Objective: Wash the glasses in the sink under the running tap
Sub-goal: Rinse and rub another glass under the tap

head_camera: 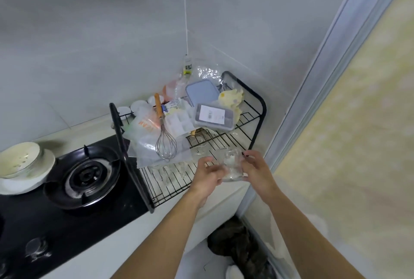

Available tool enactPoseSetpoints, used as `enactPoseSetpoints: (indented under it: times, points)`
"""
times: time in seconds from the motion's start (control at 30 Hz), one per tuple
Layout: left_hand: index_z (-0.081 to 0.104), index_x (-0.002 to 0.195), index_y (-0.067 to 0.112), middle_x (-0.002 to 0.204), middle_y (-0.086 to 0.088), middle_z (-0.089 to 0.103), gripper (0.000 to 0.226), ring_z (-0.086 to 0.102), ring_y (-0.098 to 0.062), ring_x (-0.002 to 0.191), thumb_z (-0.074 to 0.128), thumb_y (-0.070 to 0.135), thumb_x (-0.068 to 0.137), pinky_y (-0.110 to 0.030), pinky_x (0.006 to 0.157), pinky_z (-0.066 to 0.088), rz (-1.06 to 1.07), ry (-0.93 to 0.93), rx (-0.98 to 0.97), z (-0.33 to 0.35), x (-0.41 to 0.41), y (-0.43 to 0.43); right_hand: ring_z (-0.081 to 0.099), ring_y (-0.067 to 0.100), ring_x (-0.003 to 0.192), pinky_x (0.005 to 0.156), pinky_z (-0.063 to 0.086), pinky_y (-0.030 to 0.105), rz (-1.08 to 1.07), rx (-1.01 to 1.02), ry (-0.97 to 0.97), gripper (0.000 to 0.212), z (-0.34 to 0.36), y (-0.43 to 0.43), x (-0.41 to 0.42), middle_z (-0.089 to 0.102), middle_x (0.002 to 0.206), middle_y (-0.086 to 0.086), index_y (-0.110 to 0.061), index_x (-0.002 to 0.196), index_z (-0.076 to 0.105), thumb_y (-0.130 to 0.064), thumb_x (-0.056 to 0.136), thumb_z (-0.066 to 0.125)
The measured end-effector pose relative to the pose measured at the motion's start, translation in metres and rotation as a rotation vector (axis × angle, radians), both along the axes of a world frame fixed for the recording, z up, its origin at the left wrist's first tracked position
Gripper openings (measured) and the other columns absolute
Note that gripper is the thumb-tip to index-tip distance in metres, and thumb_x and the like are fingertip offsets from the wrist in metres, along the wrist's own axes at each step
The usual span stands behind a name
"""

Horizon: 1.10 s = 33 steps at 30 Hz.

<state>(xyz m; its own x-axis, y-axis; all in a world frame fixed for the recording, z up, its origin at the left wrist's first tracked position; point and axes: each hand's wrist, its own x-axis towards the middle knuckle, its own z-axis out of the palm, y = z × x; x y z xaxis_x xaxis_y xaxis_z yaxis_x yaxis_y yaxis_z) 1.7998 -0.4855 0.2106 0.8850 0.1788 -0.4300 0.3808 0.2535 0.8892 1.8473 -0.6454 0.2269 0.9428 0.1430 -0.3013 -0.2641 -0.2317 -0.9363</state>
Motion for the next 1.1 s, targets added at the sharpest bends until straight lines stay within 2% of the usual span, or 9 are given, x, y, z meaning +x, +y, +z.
enactPoseSetpoints:
  times: [0.13, 0.27, 0.33, 0.43, 0.5, 0.6, 0.67, 0.9, 1.1]
  points:
    - [0.050, 0.114, 0.019, 0.104, -0.009, 0.071, 0.025, 0.068, -0.012, 0.075, 0.069, 0.010, 0.100, -0.025, 0.073, 0.058, 0.137, 0.008, 0.008, 0.002, 0.024, -0.015, 0.070, 0.020, 0.104, 0.093, 0.061, 0.048, 0.100, -0.062, 0.001, 0.021, -0.008, 0.001, 0.037, 0.064, 0.126, 0.002, -0.019, 0.124, 0.057, -0.024, 0.103, 0.061]
    - [0.058, 0.120, 0.009, 0.116, -0.012, 0.071, 0.016, 0.068, -0.027, 0.092, 0.059, 0.015, 0.106, -0.037, 0.090, 0.057, 0.307, 0.068, -0.050, -0.010, 0.050, -0.026, 0.069, 0.020, 0.097, 0.096, 0.059, 0.047, 0.162, -0.094, 0.074, 0.024, -0.020, 0.004, 0.074, 0.069, 0.107, -0.001, -0.023, 0.129, 0.061, -0.030, 0.108, 0.051]
    - [0.064, 0.124, 0.010, 0.116, -0.010, 0.076, 0.022, 0.073, -0.026, 0.099, 0.048, 0.011, 0.109, -0.036, 0.095, 0.059, 0.360, 0.097, -0.109, -0.016, 0.062, -0.031, 0.070, 0.024, 0.099, 0.093, 0.060, 0.042, 0.178, -0.065, 0.138, 0.020, -0.027, 0.007, 0.090, 0.069, 0.116, 0.005, -0.024, 0.121, 0.063, -0.031, 0.109, 0.048]
    - [0.066, 0.128, 0.008, 0.111, -0.010, 0.079, 0.034, 0.075, -0.023, 0.091, 0.040, 0.000, 0.108, -0.036, 0.093, 0.057, 0.420, 0.103, -0.197, -0.021, 0.079, -0.037, 0.069, 0.026, 0.100, 0.084, 0.060, 0.038, 0.207, -0.018, 0.171, 0.015, -0.036, 0.013, 0.108, 0.069, 0.125, 0.009, -0.028, 0.102, 0.066, -0.029, 0.106, 0.052]
    - [0.065, 0.132, 0.008, 0.112, -0.011, 0.079, 0.033, 0.073, -0.023, 0.086, 0.042, 0.002, 0.108, -0.034, 0.088, 0.057, 0.490, 0.130, -0.232, -0.027, 0.090, -0.039, 0.072, 0.031, 0.100, 0.090, 0.061, 0.045, 0.237, -0.029, 0.196, 0.013, -0.045, 0.018, 0.119, 0.069, 0.124, 0.010, -0.031, 0.098, 0.067, -0.033, 0.104, 0.055]
    - [0.061, 0.128, 0.005, 0.115, -0.015, 0.076, 0.025, 0.071, -0.021, 0.077, 0.046, 0.011, 0.110, -0.027, 0.067, 0.059, 0.599, 0.173, -0.233, -0.030, 0.102, -0.042, 0.075, 0.031, 0.096, 0.088, 0.063, 0.046, 0.248, -0.011, 0.258, 0.024, -0.060, 0.027, 0.135, 0.070, 0.123, 0.012, -0.024, 0.111, 0.070, -0.041, 0.101, 0.058]
    - [0.060, 0.124, 0.007, 0.104, -0.012, 0.076, 0.021, 0.070, -0.020, 0.072, 0.046, 0.014, 0.111, -0.028, 0.069, 0.058, 0.648, 0.198, -0.235, -0.032, 0.109, -0.042, 0.074, 0.027, 0.087, 0.088, 0.063, 0.045, 0.228, -0.018, 0.303, 0.032, -0.068, 0.034, 0.142, 0.072, 0.116, 0.011, -0.018, 0.117, 0.070, -0.044, 0.102, 0.057]
    - [0.066, 0.111, 0.010, 0.095, -0.009, 0.070, 0.031, 0.062, -0.016, 0.073, 0.036, 0.000, 0.107, -0.032, 0.078, 0.057, 0.604, 0.181, -0.196, -0.030, 0.126, -0.050, 0.067, 0.024, 0.068, 0.074, 0.061, 0.042, 0.151, -0.037, 0.346, 0.024, -0.076, 0.056, 0.160, 0.076, 0.101, 0.021, -0.002, 0.105, 0.071, -0.024, 0.099, 0.064]
    - [0.067, 0.101, 0.019, 0.082, 0.001, 0.065, 0.033, 0.056, -0.016, 0.080, 0.040, -0.001, 0.104, -0.034, 0.083, 0.049, 0.503, 0.193, -0.084, -0.025, 0.123, -0.050, 0.070, 0.026, 0.078, 0.083, 0.064, 0.046, 0.184, -0.020, 0.376, 0.033, -0.075, 0.057, 0.161, 0.075, 0.106, 0.015, -0.008, 0.121, 0.069, -0.024, 0.093, 0.071]
